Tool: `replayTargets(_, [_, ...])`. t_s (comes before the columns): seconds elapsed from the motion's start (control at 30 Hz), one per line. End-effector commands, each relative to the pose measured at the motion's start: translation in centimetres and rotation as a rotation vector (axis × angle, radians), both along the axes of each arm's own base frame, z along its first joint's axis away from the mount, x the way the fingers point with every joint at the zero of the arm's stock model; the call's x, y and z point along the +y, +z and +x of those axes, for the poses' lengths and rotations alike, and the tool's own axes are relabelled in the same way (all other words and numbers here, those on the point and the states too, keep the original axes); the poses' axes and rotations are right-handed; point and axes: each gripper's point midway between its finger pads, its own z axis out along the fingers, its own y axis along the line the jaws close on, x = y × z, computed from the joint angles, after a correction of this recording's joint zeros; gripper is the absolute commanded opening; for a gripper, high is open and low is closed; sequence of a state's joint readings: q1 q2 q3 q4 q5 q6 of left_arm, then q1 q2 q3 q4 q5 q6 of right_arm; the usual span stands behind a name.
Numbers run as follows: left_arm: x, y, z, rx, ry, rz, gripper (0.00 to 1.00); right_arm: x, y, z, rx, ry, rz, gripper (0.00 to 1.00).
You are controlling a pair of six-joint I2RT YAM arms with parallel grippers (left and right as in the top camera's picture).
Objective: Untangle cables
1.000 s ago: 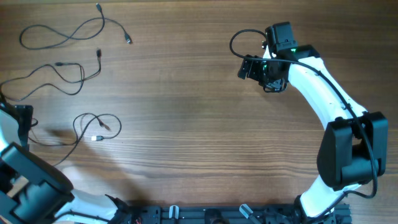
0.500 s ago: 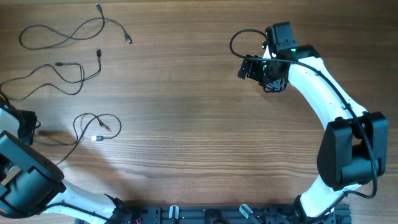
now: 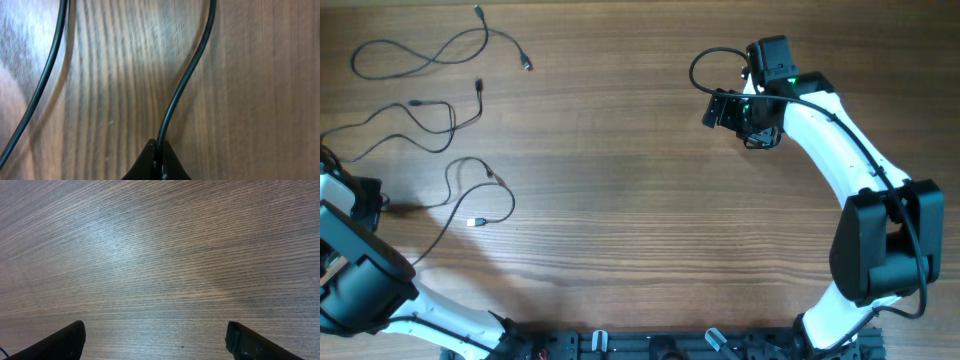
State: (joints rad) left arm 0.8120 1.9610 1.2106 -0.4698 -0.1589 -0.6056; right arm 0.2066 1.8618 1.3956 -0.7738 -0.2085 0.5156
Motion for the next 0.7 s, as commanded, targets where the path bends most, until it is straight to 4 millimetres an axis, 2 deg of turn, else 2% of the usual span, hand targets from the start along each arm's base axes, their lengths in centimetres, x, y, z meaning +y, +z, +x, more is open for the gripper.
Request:
replayTargets(0.0, [0.9,0.4,0.6,-0.025,0.0,0.027,0.04,-0.1,0.0,-0.2,0.01,-0.007,0.001,0.91])
replayTargets(0.33, [4.0,4.7,3.6,-0.018,-0.221,0.167,0.04,-0.1,0.0,-0.2,0.009,-0.007,0.002,0.91])
replayTargets(0.57, [5.8,7.8,5.2,-0.022,-0.295,0.255,0.04,-0.1,0.0,-0.3,0.013,-0.008,0.001,0.91])
replayTargets(0.67, [6.6,8.8,5.2,-0.008,-0.278,0.29,0.04,-0.1,0.0,-0.3,0.015,-0.008,0.001,0.91])
